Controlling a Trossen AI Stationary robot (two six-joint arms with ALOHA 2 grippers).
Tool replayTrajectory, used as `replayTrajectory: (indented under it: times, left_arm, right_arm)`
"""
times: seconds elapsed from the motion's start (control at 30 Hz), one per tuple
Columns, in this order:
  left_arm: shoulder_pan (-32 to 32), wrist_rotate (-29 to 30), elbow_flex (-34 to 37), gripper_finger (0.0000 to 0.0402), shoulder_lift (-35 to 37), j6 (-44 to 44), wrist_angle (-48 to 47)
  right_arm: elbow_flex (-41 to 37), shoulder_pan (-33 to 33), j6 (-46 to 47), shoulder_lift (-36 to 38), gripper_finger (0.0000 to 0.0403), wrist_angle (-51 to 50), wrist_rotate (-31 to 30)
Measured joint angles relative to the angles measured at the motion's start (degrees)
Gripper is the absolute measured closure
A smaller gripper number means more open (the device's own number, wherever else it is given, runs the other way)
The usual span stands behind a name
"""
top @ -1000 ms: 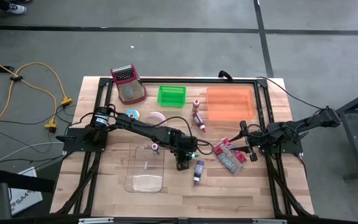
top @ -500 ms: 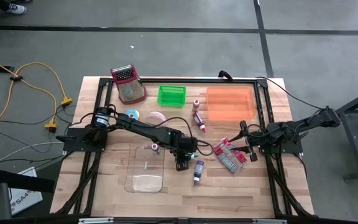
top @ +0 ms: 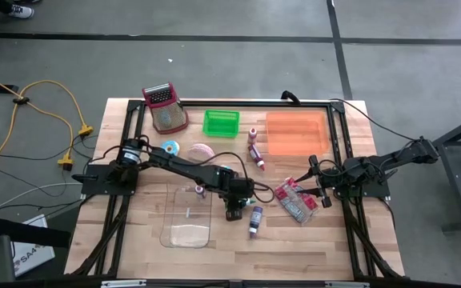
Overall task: Pick & Place Food Item
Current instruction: Put the green food coloring bottle into the transparent bin
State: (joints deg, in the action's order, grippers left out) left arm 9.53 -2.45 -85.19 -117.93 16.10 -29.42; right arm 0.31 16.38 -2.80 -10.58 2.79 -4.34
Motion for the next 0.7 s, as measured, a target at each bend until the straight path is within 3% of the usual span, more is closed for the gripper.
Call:
replayTrajectory:
  times: [0.7]
  left_arm:
    - [0.82,2.72,0.04,0.0235,-0.04,0.67,0.12]
  right_arm:
    - [-0.02,0.0,0.01,0.01,0.0251,0.0,0.0]
